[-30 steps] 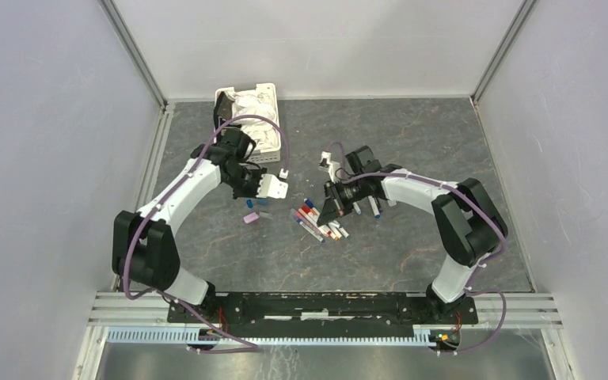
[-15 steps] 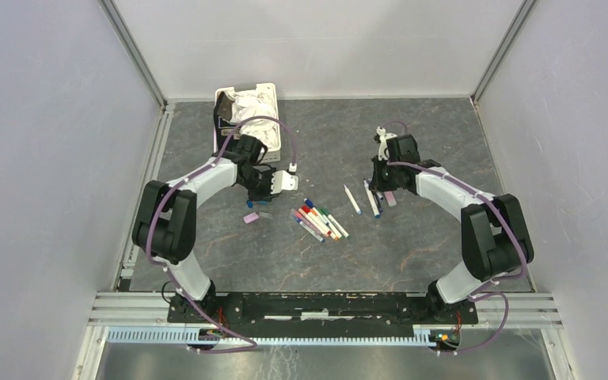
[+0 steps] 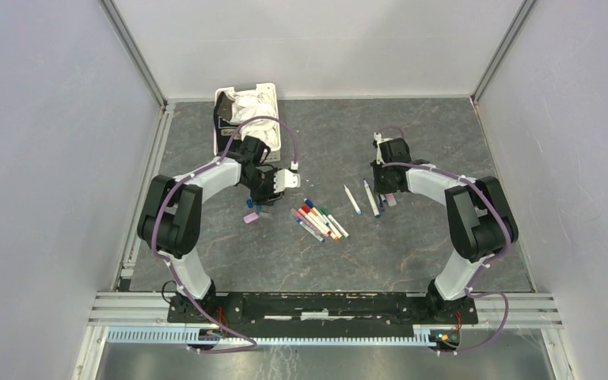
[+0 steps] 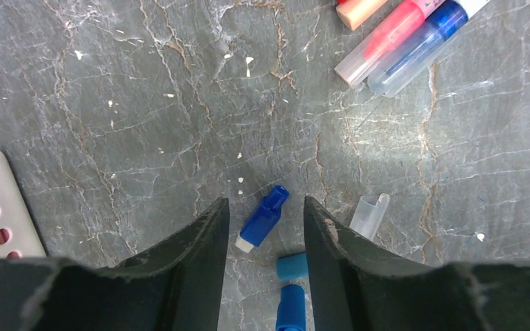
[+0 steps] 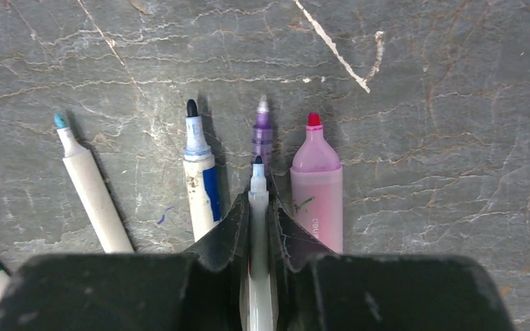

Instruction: Open the pen caps

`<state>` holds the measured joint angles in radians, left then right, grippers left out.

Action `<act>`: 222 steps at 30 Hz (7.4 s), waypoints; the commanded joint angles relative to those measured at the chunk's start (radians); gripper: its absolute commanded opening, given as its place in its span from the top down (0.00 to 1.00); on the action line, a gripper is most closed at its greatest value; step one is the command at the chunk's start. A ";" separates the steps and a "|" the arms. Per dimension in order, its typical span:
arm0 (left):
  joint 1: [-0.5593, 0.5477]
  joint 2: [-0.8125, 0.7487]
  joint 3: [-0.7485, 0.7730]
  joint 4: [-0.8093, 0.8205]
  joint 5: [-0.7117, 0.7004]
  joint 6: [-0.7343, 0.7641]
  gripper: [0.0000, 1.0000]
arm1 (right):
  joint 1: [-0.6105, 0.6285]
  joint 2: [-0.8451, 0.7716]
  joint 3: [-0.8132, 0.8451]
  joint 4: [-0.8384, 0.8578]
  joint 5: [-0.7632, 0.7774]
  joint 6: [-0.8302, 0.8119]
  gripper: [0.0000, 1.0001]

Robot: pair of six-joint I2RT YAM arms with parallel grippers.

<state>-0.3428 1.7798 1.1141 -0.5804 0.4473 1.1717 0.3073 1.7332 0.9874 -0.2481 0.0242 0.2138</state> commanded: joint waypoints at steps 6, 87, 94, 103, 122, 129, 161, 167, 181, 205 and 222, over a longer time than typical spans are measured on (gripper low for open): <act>-0.002 -0.102 0.173 -0.131 0.103 -0.131 0.39 | 0.003 -0.008 0.039 0.036 0.048 -0.026 0.68; -0.159 -0.381 0.159 -0.390 0.141 -0.014 0.01 | 0.298 -0.132 0.159 -0.098 -0.808 -0.038 1.00; -0.200 -0.378 0.155 -0.380 0.105 0.059 0.07 | 0.309 -0.073 0.180 -0.107 -0.990 -0.047 1.00; -0.236 -0.353 0.122 -0.441 0.103 0.124 0.28 | 0.314 -0.030 0.191 -0.065 -1.048 -0.011 1.00; -0.279 -0.308 0.104 -0.461 0.125 0.126 0.73 | 0.317 -0.004 0.181 0.017 -1.083 0.053 1.00; -0.283 -0.290 0.121 -0.461 0.089 0.117 0.98 | 0.349 0.009 0.155 0.081 -1.088 0.097 0.80; -0.298 -0.284 0.134 -0.487 0.065 0.132 0.64 | 0.407 0.058 0.172 0.209 -1.101 0.195 1.00; -0.298 -0.283 0.118 -0.498 0.011 0.165 0.98 | 0.405 0.048 0.167 0.174 -1.110 0.158 1.00; -0.066 -0.200 0.203 -0.529 -0.158 0.363 0.98 | 0.317 -0.081 -0.039 0.034 -1.026 0.004 1.00; -0.065 0.075 0.135 -0.060 -0.054 -0.065 0.67 | 0.135 -0.067 0.092 -0.029 0.097 -0.004 1.00; -0.058 -0.098 0.467 -0.222 -0.072 -0.359 0.15 | 0.172 0.048 0.094 0.054 0.097 0.004 0.82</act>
<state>-0.4053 1.7855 1.4605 -0.7563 0.3954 0.9714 0.4641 1.7641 1.0603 -0.2405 0.0891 0.2123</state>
